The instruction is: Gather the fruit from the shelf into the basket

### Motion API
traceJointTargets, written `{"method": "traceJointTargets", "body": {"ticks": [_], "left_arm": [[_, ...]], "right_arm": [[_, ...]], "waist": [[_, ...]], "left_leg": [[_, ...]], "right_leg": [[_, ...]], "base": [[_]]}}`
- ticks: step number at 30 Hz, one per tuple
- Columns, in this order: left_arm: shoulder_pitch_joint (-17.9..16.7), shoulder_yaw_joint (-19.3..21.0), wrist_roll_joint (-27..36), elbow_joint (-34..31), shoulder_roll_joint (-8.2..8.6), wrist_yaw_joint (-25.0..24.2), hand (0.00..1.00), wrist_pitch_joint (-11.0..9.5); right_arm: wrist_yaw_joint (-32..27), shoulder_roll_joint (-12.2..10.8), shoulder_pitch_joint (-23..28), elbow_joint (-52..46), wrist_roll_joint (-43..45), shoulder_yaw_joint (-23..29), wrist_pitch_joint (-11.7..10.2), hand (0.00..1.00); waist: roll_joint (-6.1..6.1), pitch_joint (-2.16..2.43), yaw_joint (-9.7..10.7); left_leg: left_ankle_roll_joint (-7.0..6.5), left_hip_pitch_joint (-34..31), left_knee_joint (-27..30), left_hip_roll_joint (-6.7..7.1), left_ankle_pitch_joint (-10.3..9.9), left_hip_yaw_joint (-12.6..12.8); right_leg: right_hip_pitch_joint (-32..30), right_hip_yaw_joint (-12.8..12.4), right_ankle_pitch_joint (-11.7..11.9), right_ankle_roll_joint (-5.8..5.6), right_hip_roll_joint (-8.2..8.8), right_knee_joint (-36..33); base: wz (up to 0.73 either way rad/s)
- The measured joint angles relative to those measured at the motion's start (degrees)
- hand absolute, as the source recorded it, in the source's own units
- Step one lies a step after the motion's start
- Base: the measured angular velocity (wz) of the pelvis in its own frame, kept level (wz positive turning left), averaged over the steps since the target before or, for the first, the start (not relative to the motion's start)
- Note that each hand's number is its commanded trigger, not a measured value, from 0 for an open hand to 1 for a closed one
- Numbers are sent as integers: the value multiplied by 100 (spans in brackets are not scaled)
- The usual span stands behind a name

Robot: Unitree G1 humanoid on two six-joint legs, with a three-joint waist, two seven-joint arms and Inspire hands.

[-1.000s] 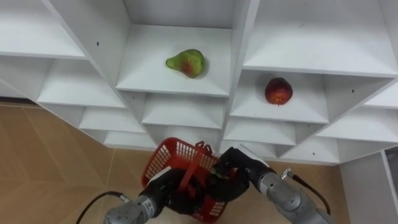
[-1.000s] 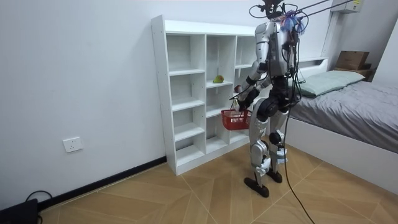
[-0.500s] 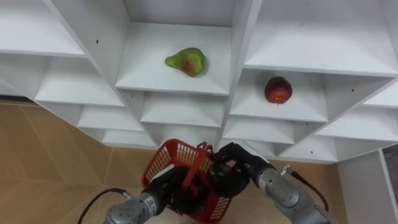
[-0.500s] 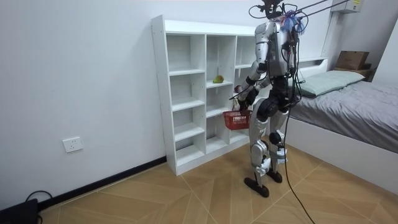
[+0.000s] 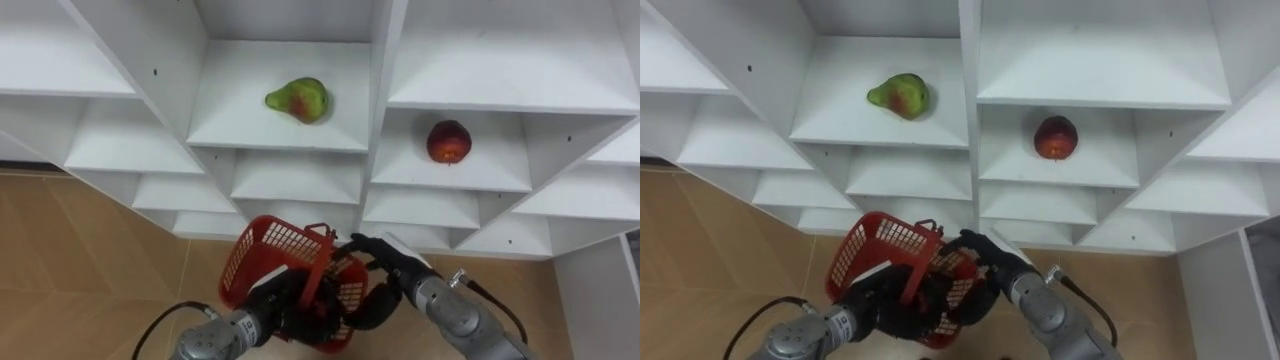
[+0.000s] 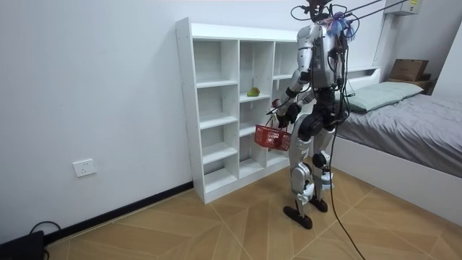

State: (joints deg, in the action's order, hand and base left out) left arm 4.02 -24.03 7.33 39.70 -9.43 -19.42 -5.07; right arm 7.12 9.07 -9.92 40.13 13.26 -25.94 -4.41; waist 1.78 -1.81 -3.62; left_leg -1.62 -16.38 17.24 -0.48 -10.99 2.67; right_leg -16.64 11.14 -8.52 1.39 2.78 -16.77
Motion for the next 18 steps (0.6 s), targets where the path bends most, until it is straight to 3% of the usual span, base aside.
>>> {"method": "traceJointTargets", "body": {"ticks": [9,18], "left_arm": [[2,-45,4,14,-3,7,100,0],[66,28,2,273,4,56,100,-6]], "right_arm": [[61,0,0,13,-222,-104,0,0],[56,-22,-6,-23,-166,-124,1,0]], "waist": [[40,1,7],[-12,10,-9]], "left_leg": [[-1,-3,-7,-3,6,2],[1,110,-54,9,16,-38]], "right_leg": [[1,15,5,7,3,-13],[92,26,2,3,9,0]], "base": [[0],[0]]}}
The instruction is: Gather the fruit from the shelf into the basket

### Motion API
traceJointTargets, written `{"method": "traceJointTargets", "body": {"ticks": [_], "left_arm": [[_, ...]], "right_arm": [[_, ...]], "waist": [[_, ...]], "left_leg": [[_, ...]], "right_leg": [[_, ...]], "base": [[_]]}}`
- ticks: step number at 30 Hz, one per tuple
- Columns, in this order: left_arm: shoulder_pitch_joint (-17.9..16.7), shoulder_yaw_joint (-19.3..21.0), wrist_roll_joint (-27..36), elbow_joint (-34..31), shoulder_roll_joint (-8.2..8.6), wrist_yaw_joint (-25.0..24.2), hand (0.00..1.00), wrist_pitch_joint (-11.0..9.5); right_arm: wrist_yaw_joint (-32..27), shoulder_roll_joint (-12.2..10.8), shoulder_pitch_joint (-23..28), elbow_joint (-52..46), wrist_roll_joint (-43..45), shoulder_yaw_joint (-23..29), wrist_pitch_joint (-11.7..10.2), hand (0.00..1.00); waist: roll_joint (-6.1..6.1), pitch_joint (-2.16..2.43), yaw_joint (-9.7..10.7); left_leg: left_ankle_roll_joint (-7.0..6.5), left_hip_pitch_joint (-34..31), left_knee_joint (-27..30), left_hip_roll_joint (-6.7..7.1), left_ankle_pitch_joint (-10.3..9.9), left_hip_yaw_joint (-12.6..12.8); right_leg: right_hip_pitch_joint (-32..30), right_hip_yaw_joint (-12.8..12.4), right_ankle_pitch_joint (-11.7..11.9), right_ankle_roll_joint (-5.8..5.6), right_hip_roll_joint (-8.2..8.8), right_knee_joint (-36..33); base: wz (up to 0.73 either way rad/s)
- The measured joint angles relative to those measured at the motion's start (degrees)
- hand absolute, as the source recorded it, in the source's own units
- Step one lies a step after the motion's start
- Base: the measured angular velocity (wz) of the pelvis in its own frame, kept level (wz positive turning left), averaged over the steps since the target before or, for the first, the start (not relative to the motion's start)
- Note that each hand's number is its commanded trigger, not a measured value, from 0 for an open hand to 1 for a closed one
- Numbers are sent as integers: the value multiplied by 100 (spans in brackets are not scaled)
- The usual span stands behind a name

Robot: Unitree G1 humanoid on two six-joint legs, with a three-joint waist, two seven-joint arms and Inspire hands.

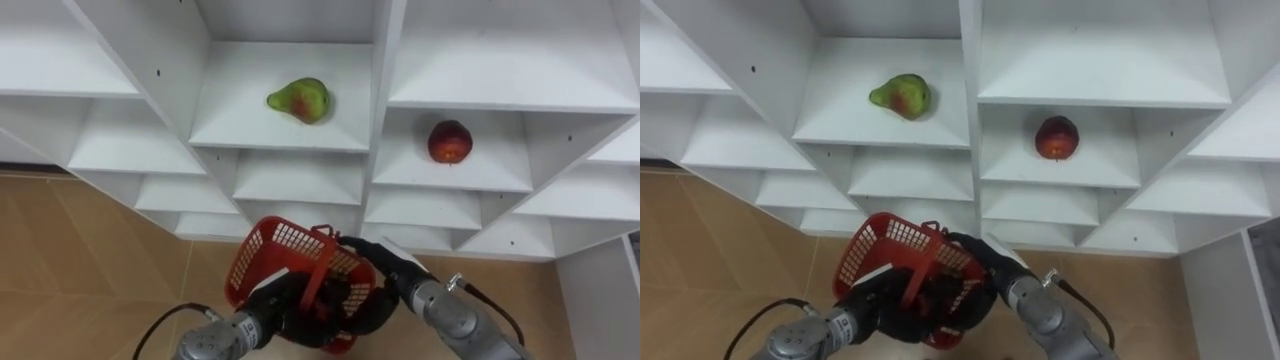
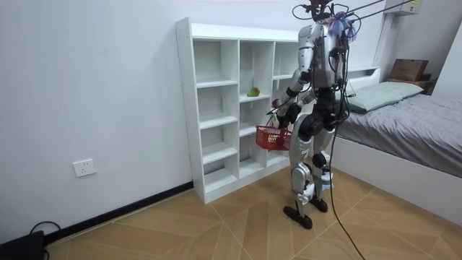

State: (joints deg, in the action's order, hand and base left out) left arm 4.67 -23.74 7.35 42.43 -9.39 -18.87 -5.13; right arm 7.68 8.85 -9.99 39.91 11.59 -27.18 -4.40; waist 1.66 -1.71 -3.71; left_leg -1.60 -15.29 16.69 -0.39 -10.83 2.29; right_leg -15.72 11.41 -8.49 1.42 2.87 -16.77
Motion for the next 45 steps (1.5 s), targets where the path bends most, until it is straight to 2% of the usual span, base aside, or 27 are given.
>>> {"method": "traceJointTargets", "body": {"ticks": [7,11,16,20,24,28,34,36,40,42,43,45], "left_arm": [[-35,303,-19,204,-28,260,100,1],[-127,568,-18,191,-27,481,100,-1],[-241,683,-16,193,-46,717,100,-2],[-245,744,1,204,-87,858,100,-23],[-305,965,-20,205,-80,881,100,-24],[-430,1081,-10,202,-84,940,100,-23],[-493,1318,-21,192,-7,993,100,-23],[-518,1356,-17,170,-8,994,100,-23],[-541,1372,-25,154,-75,1080,100,-22],[-553,1420,-37,146,-71,1116,100,-22],[-564,1468,-80,146,-88,1117,100,-22],[-643,1485,-88,123,-114,1112,100,-22]], "right_arm": [[133,109,-40,-293,2,-27,8,0],[190,186,27,-848,-5,-42,20,0],[153,213,15,-1262,-8,-42,15,0],[177,260,9,-1706,-58,-83,20,0],[177,328,-3,-2368,-159,-81,6,0],[163,341,0,-2729,-217,-81,6,0],[82,346,-208,-2792,-261,12,6,0],[40,352,-258,-2805,-265,151,6,0],[-137,486,-531,-2832,-369,178,6,0],[-257,486,-607,-2897,-508,244,5,0],[-341,485,-643,-2924,-520,301,-4,0],[-419,485,-705,-2927,-533,379,-4,0]], "waist": [[-119,19,-43],[-239,25,-173],[-435,103,-305],[-555,97,-461],[-701,60,-482],[-774,63,-485],[-882,67,-538],[-942,68,-624],[-1056,21,-725],[-1120,31,-746],[-1145,21,-757],[-1179,41,-766]], "left_leg": [[3,41,31,5,8,3],[3,228,-18,6,8,4],[5,455,-94,13,7,-110],[7,598,-136,16,7,-157],[13,693,-168,14,8,-207],[16,800,-267,19,5,-238],[29,842,-284,15,13,-262],[34,908,-288,11,16,-272],[34,1102,-327,10,14,-316],[35,1116,-332,26,12,-382],[35,1147,-336,33,12,-418],[38,1196,-363,37,10,-458]], "right_leg": [[89,19,0,1,-8,69],[277,10,-2,-3,-17,122],[613,97,-1,-15,-79,301],[757,141,-2,-21,-68,307],[865,151,-2,-20,-84,338],[1020,158,4,-27,-99,425],[1069,241,4,-27,-97,424],[1138,285,3,-28,-94,425],[1331,301,3,-29,-96,437],[1395,297,4,-31,-101,511],[1465,300,8,-38,-106,555],[1559,303,12,-44,-117,617]], "base": [[1],[1],[13],[7],[4],[3],[4],[8],[6],[9],[17],[13]]}}
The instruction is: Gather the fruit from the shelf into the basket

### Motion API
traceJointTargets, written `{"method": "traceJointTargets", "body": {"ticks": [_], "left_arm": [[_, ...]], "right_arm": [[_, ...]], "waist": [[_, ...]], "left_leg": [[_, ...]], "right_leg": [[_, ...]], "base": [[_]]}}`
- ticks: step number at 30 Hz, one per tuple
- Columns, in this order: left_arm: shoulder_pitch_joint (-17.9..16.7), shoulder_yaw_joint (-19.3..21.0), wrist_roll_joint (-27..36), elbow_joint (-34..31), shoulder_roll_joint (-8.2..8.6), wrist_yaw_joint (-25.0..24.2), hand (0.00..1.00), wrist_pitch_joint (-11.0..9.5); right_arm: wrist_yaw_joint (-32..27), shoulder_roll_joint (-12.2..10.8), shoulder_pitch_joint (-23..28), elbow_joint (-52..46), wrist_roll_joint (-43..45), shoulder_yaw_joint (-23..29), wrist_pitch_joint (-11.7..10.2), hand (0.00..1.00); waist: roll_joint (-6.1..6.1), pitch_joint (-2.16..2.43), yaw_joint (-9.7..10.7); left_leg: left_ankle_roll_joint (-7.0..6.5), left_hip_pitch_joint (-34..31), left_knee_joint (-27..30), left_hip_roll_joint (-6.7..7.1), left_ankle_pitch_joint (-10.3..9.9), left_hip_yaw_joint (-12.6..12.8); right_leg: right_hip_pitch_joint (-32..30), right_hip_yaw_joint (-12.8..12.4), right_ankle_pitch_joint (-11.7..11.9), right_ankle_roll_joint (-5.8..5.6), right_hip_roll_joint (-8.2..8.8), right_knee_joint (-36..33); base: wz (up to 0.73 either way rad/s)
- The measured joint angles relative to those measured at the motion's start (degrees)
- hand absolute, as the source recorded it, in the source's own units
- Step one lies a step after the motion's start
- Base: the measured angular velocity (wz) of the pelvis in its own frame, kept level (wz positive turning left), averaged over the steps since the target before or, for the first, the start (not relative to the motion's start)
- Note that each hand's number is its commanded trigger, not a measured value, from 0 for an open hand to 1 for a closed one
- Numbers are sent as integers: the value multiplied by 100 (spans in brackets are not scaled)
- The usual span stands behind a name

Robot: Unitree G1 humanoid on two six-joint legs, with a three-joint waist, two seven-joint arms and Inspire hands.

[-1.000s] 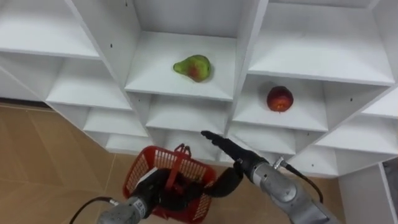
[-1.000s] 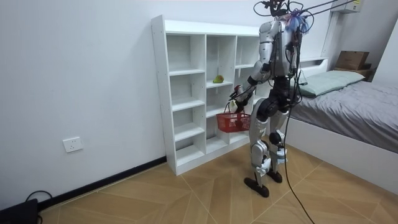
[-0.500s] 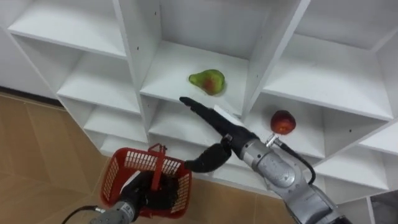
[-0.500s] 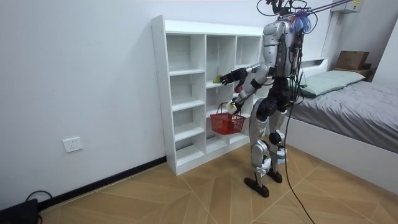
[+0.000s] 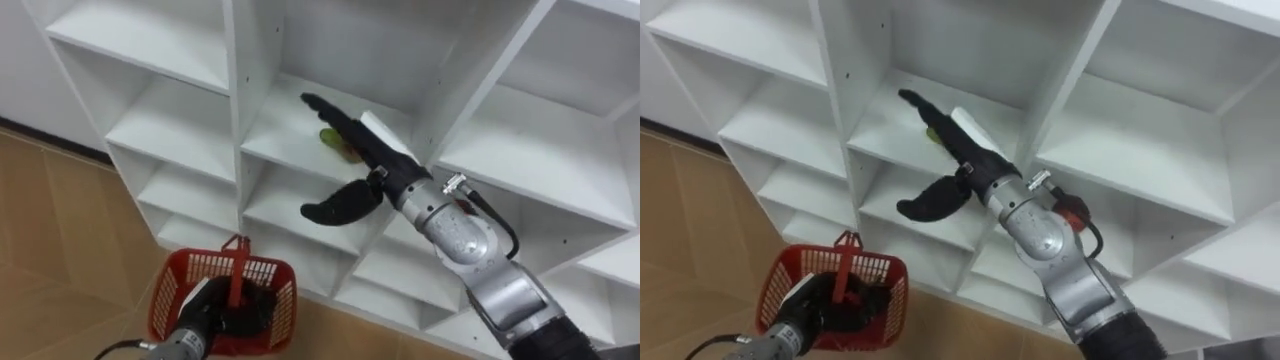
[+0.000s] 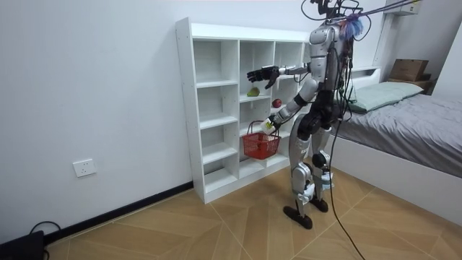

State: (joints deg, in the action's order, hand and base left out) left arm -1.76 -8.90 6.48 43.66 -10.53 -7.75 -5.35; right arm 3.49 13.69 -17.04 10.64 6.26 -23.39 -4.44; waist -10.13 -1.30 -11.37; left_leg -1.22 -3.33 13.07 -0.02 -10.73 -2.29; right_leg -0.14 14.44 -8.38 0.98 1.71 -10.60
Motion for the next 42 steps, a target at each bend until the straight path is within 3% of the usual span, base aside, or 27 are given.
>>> {"method": "traceJointTargets", "body": {"ticks": [7,12,18,25,30,33,34,42], "left_arm": [[-145,170,1,-102,-40,-31,100,34],[-175,203,-64,-280,-84,-61,100,210],[-219,207,-229,-439,-148,-191,100,353],[-236,225,-237,-438,-201,-295,100,464],[-194,230,-268,-438,-193,-293,100,499],[-197,198,-270,-433,-188,-301,100,504],[-196,193,-271,-424,-187,-301,100,508],[-196,49,-266,-422,-135,-301,100,510]], "right_arm": [[-365,187,-216,103,-444,136,-55,0],[-646,297,-578,760,-676,276,-53,0],[-673,426,-1042,1544,-907,299,-50,0],[-1057,458,-1341,2013,-1105,456,-128,0],[-1169,461,-1392,2377,-1067,445,-311,0],[-1146,459,-1584,2750,-1043,441,-307,0],[-1143,458,-1669,2906,-1043,441,-319,0],[-1143,457,-1780,3600,-1049,458,-307,0]], "waist": [[-127,-14,-5],[-184,0,-39],[-186,-4,-33],[-188,-3,-145],[-154,-28,-159],[-101,-67,-176],[-44,-109,-174],[57,-137,-341]], "left_leg": [[32,-113,144,8,-16,-160],[48,-252,183,45,4,-255],[49,-432,279,69,8,-408],[49,-618,279,76,20,-487],[52,-800,427,96,22,-594],[63,-967,517,100,45,-607],[67,-1022,559,104,49,-651],[85,-1410,552,175,238,-745]], "right_leg": [[38,154,1,1,-12,2],[-65,225,6,11,-3,0],[-148,431,7,12,18,1],[-289,484,7,11,30,1],[-379,619,10,16,38,-9],[-494,619,42,49,29,-16],[-513,632,64,55,19,-13],[-926,629,118,95,48,-127]], "base": [[14],[7],[17],[4],[12],[7],[12],[7]]}}
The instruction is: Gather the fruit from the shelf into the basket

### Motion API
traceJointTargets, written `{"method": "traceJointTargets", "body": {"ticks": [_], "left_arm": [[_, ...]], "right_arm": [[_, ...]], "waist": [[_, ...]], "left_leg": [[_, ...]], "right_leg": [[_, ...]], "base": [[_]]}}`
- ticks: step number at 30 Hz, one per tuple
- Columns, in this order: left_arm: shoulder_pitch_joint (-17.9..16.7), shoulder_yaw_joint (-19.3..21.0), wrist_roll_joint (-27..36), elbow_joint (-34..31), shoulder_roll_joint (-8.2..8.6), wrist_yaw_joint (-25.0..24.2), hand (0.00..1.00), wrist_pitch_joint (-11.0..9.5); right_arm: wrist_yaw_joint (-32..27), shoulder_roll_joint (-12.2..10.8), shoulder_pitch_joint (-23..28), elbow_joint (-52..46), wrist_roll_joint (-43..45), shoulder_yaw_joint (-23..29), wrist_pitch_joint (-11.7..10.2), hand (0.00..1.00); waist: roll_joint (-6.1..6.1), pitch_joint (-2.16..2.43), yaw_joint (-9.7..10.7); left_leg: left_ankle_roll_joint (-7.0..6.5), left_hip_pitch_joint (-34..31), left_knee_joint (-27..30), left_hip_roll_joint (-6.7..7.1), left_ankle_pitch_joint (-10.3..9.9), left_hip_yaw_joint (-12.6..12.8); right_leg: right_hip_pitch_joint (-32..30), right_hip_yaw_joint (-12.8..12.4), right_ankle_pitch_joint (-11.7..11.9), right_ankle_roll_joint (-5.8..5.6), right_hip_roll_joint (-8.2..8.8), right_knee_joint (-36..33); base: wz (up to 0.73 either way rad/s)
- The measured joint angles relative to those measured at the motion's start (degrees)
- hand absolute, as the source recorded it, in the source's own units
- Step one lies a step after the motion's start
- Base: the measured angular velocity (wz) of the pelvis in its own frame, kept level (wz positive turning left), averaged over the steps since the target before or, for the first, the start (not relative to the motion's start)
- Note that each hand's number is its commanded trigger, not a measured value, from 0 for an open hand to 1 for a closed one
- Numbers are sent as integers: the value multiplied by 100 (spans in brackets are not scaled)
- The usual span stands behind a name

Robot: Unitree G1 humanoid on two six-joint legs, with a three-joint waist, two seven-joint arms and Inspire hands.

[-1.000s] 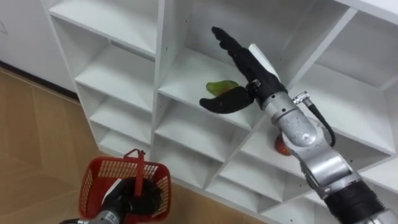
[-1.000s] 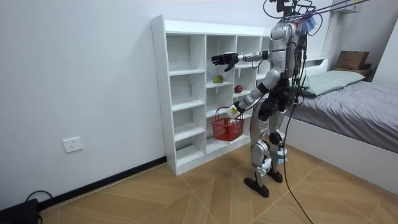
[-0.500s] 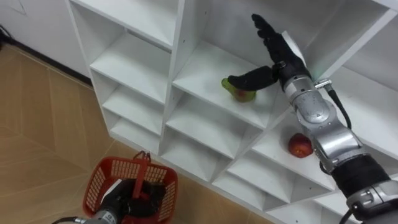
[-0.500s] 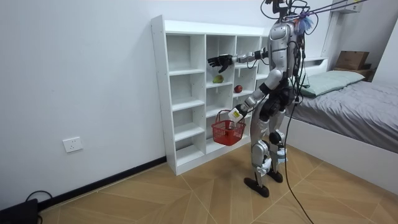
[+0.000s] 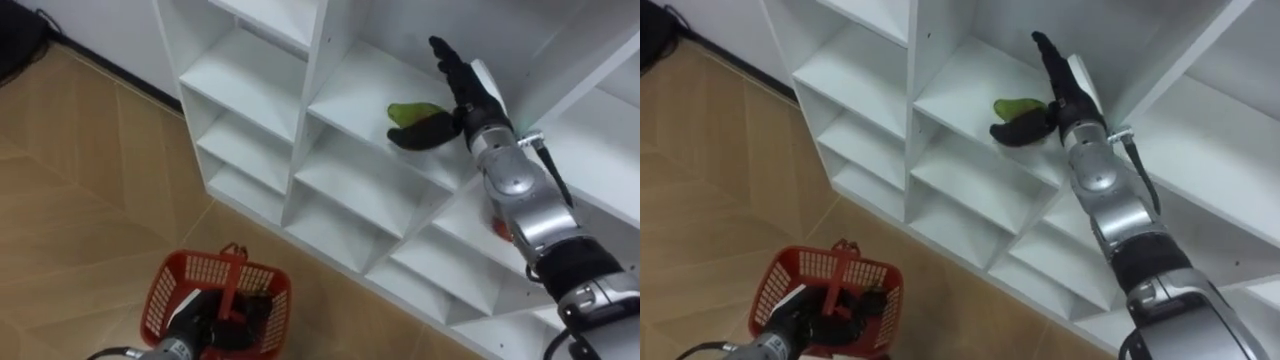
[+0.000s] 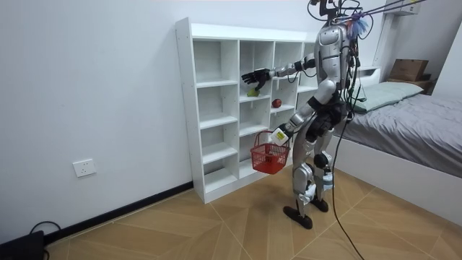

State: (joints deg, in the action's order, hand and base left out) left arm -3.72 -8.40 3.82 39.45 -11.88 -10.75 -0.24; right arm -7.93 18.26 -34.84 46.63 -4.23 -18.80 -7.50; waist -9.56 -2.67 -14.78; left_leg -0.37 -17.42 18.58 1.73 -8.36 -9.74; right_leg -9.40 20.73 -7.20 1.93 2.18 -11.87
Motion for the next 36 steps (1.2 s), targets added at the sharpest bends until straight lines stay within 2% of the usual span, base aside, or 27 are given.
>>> {"method": "traceJointTargets", "body": {"ticks": [4,10,19,36], "left_arm": [[34,-85,27,55,24,0,100,0],[74,-92,29,113,82,7,100,-1],[76,-254,60,117,119,11,100,-1],[107,-261,58,180,213,13,100,0]], "right_arm": [[-8,0,-7,54,6,3,6,0],[-11,-4,-8,39,32,29,-15,0],[-8,-3,-7,52,28,27,-13,0],[62,-4,-16,209,261,92,9,0]], "waist": [[23,-1,-38],[36,-3,-41],[156,0,-80],[147,-1,-128]], "left_leg": [[-7,-48,-78,7,79,0],[-19,-98,-99,20,107,25],[-13,-94,-104,14,113,24],[-37,-122,-118,28,133,102]], "right_leg": [[-121,-3,-2,-2,75,-77],[-190,-17,-2,-3,78,-81],[-188,-19,-3,-3,87,-78],[-282,-108,-22,-24,143,-179]], "base": [[0],[0],[0],[-1]]}}
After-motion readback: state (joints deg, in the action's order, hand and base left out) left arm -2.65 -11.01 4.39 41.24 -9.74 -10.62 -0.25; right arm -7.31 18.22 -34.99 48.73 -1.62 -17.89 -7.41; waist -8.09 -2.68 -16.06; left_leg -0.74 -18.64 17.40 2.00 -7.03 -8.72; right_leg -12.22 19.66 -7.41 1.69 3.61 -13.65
